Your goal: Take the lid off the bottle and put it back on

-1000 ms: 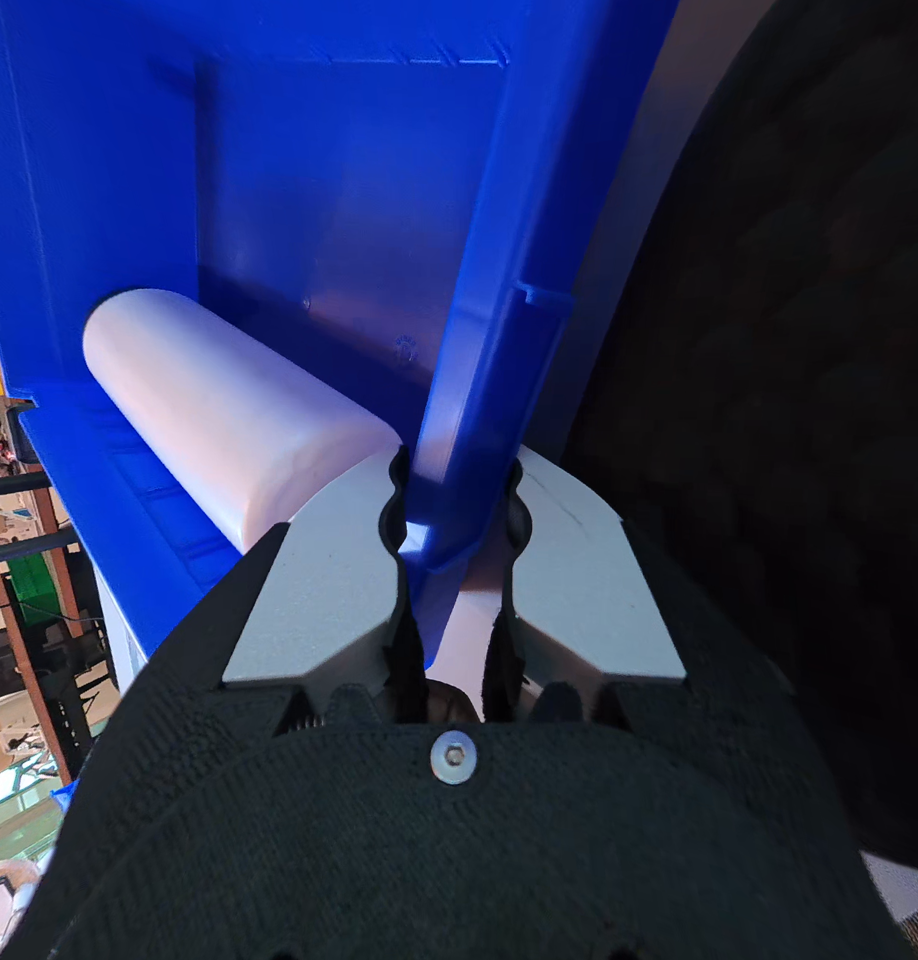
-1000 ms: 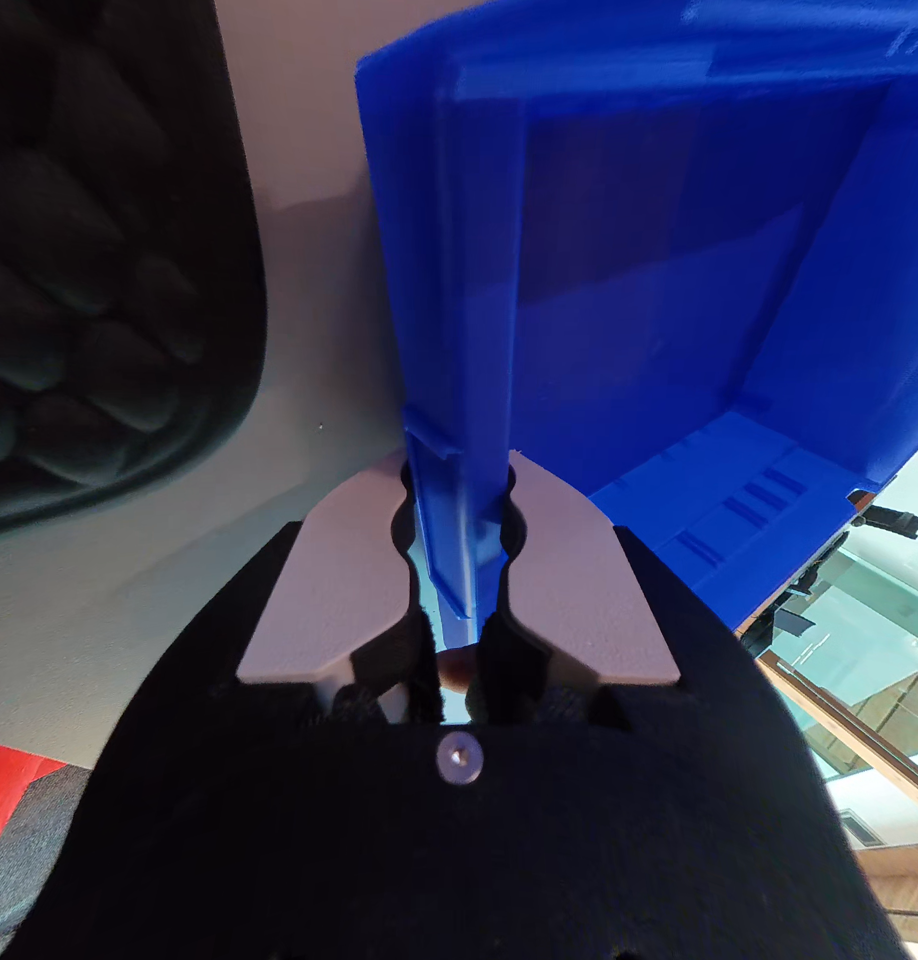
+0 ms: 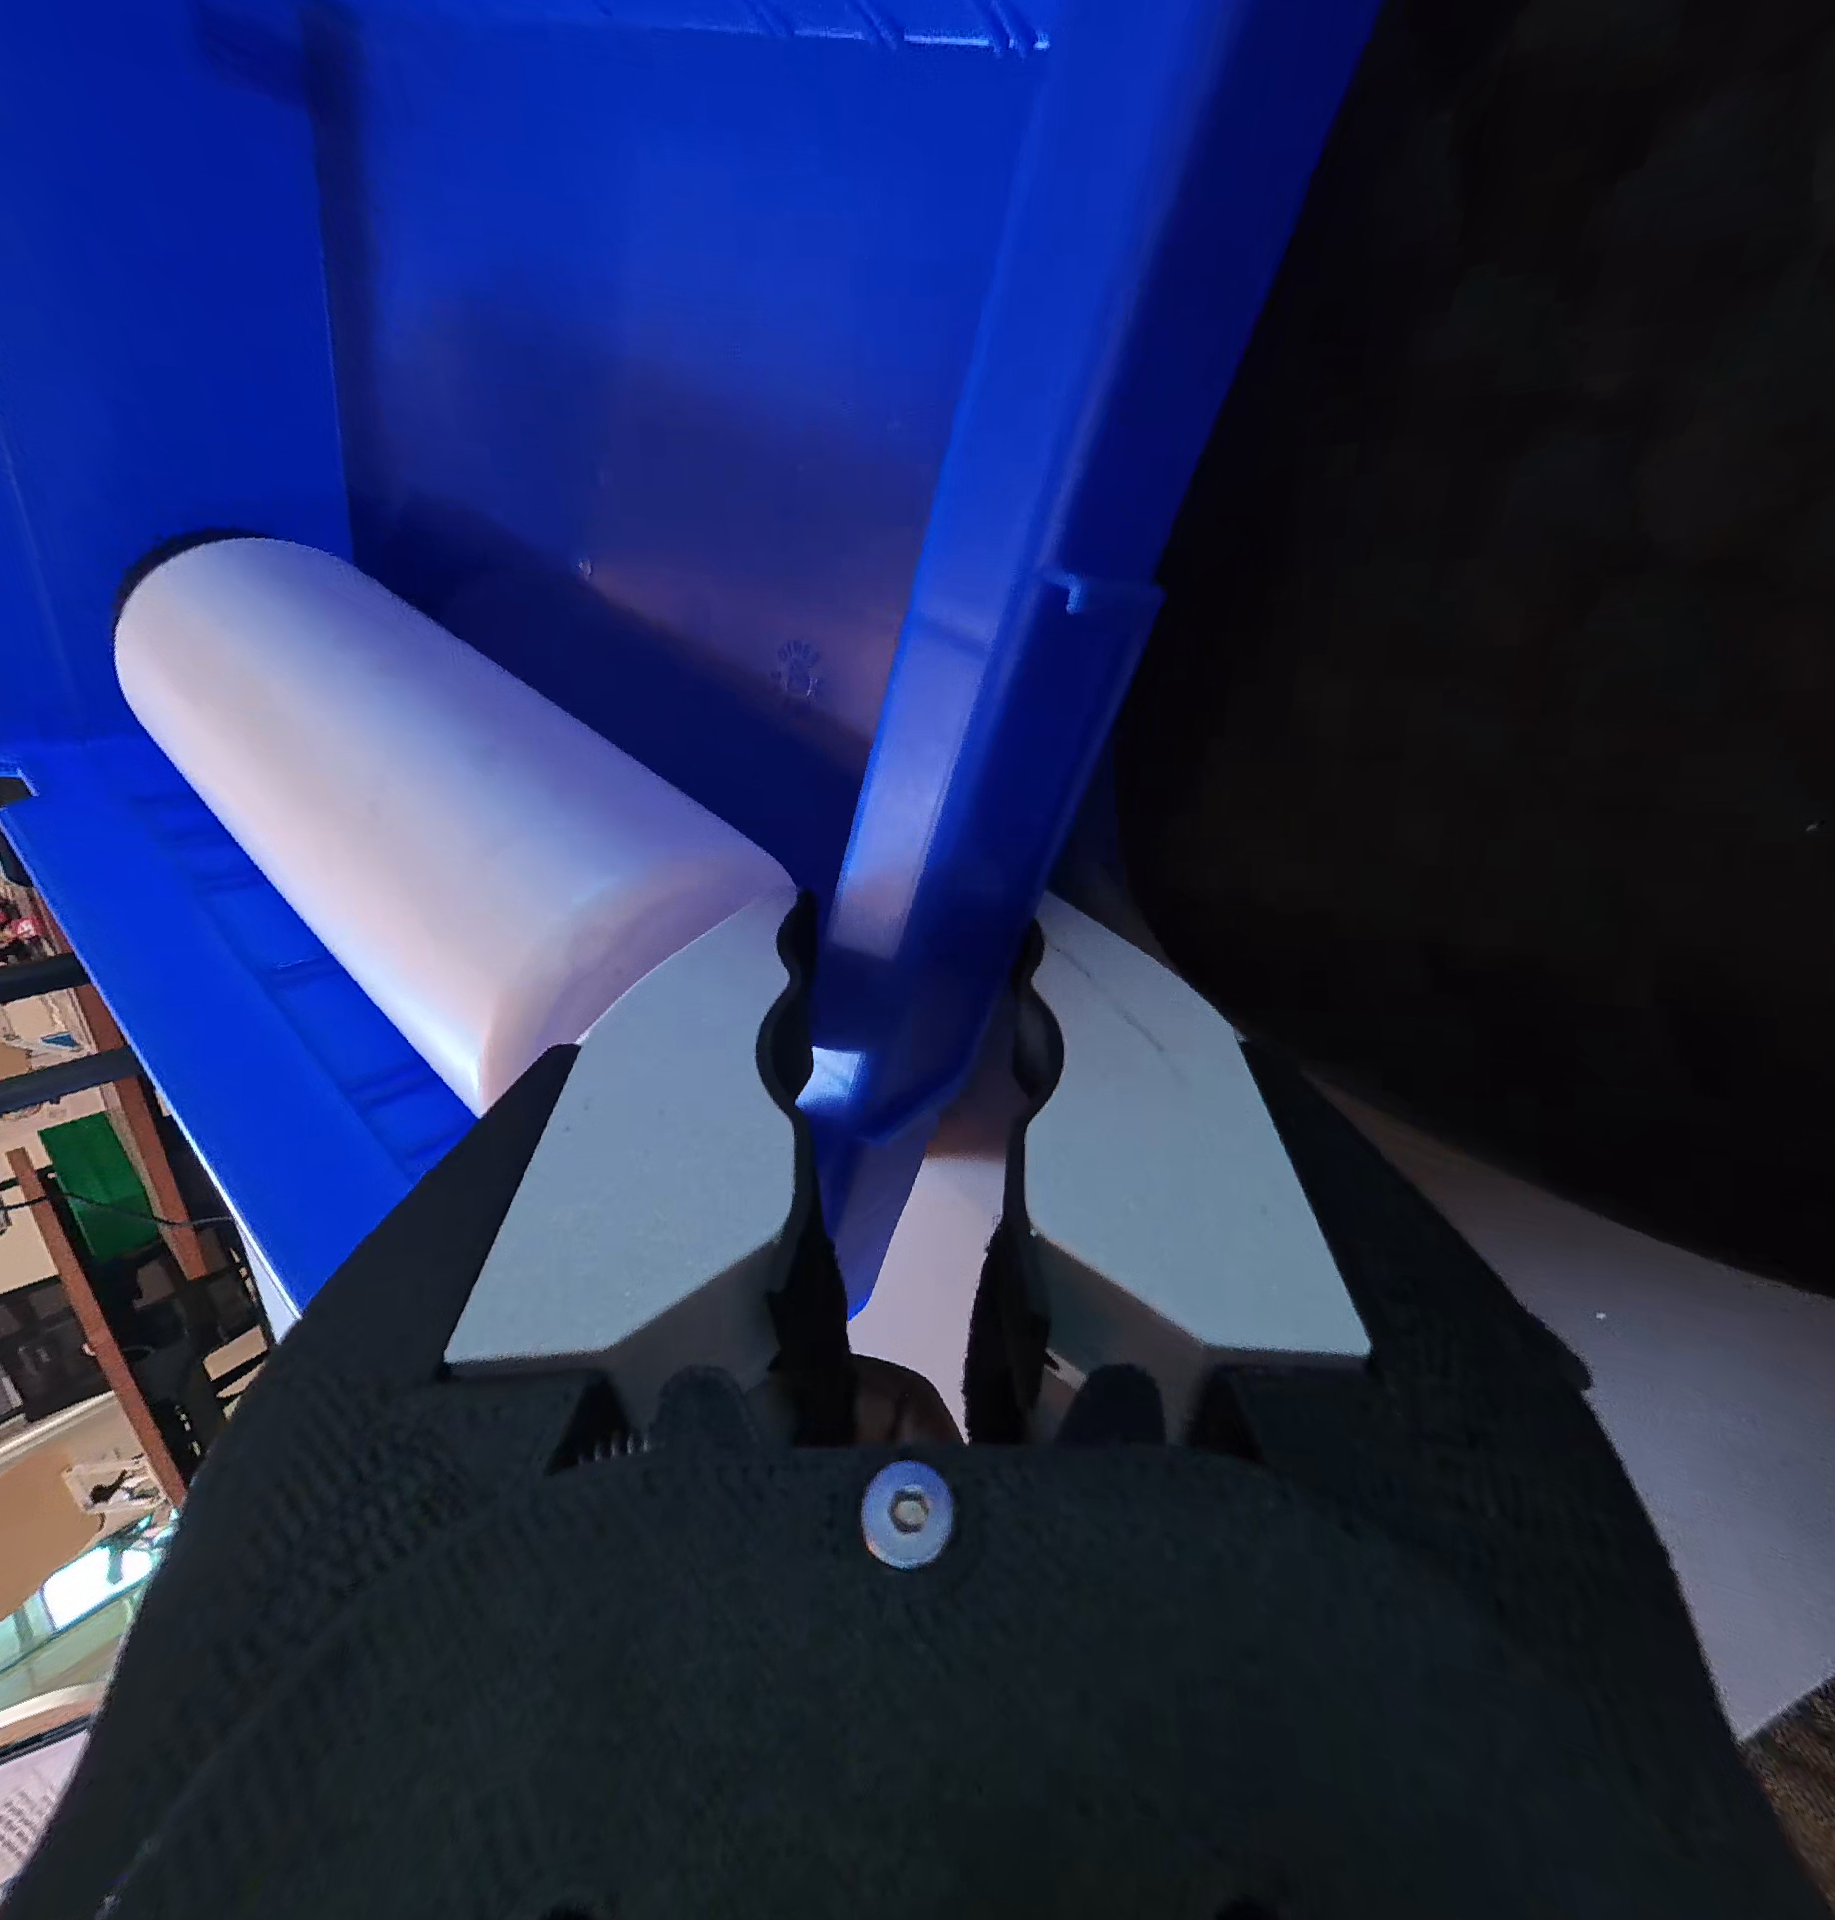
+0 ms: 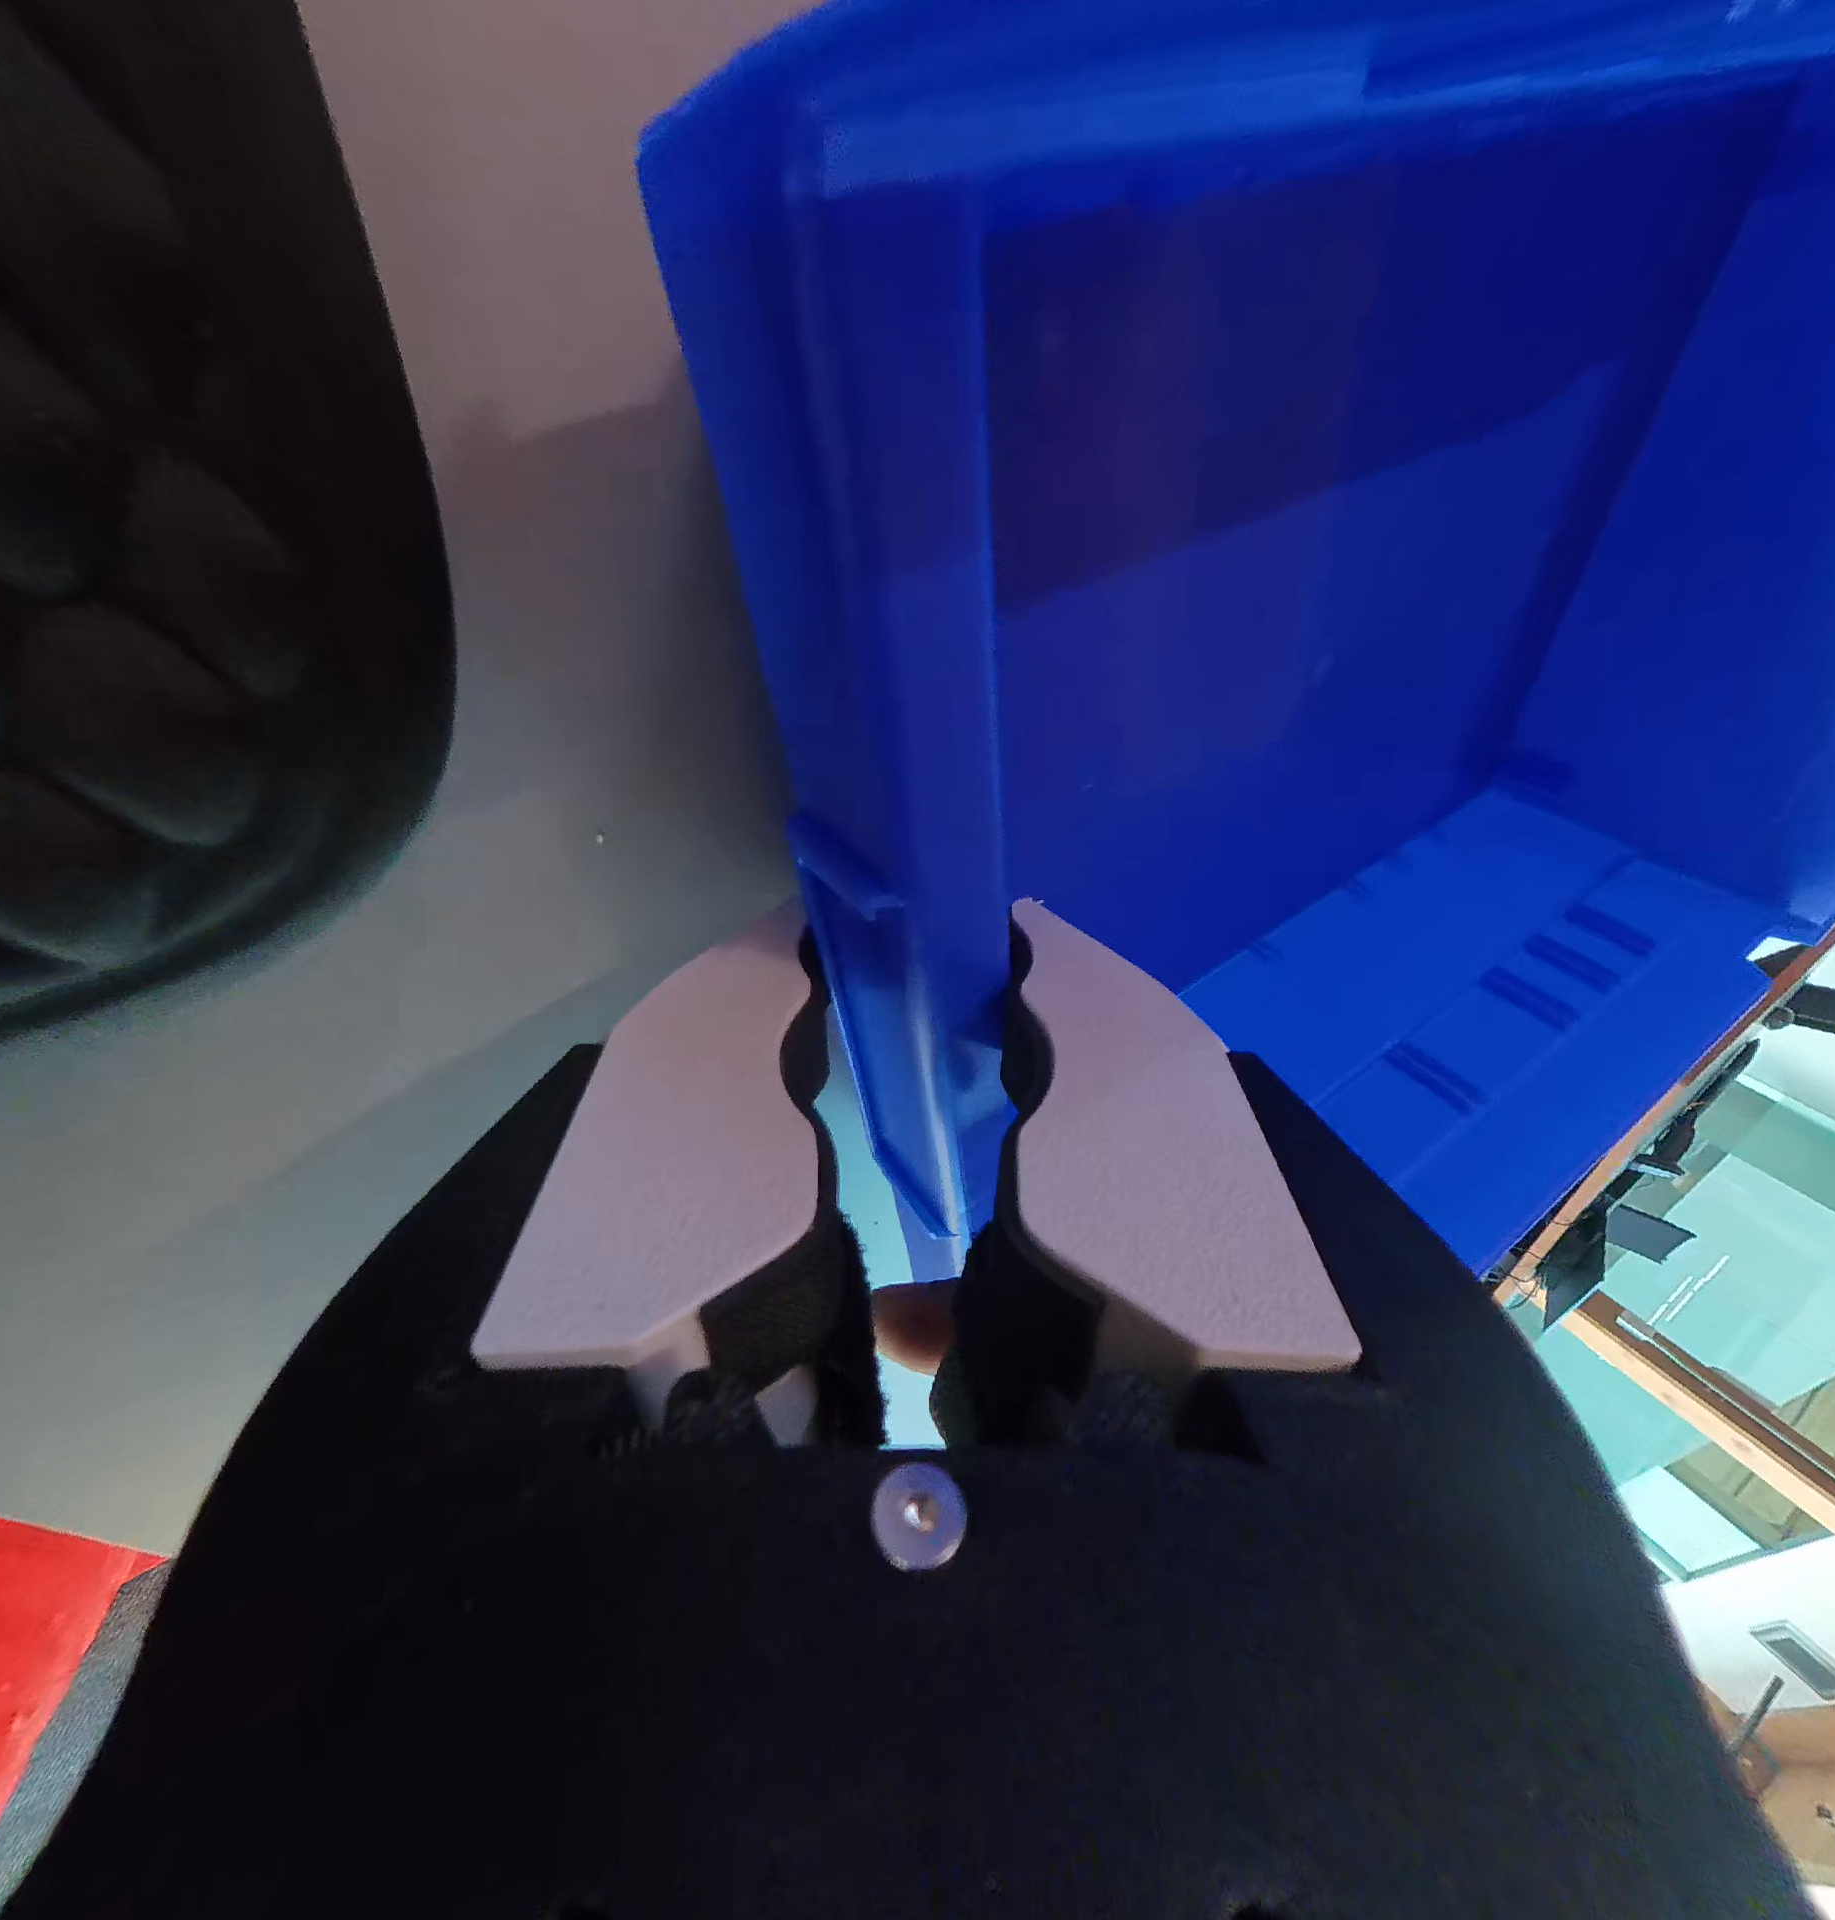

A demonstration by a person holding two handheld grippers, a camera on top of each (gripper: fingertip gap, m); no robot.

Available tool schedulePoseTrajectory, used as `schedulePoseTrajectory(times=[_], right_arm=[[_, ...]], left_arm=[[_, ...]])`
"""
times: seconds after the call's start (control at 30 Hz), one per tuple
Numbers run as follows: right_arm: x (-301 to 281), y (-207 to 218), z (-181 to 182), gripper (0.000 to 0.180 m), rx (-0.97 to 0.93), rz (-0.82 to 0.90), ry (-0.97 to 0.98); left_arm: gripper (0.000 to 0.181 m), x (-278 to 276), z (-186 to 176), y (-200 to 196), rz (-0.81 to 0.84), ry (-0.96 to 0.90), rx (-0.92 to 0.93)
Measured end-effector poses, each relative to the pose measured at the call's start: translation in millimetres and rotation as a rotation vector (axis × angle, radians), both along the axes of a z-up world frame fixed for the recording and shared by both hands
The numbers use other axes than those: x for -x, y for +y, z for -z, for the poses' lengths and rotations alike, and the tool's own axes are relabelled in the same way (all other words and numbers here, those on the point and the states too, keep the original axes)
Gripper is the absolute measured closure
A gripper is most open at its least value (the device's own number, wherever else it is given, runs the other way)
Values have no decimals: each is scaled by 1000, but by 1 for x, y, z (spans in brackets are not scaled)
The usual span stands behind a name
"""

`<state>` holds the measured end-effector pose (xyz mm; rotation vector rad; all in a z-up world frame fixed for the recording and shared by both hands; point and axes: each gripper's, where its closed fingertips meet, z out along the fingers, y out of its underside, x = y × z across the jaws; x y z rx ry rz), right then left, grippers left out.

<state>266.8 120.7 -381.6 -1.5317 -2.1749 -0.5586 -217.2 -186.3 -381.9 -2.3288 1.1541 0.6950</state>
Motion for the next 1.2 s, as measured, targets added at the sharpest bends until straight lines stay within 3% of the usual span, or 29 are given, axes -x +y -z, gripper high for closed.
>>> schedulePoseTrajectory(times=[0.53,1.03,1.13,1.2], right_arm=[[-19,6,2,148,45,-4,56],[-36,-3,5,148,112,70,-20],[-31,-10,3,143,175,81,64],[-21,-18,-9,126,262,106,204]], left_arm=[[147,0,1,-10,-16,11,43],[147,-3,0,-21,-67,31,8],[136,-7,-9,-29,-188,-120,-20],[117,-21,-34,-29,-249,-329,-104]])
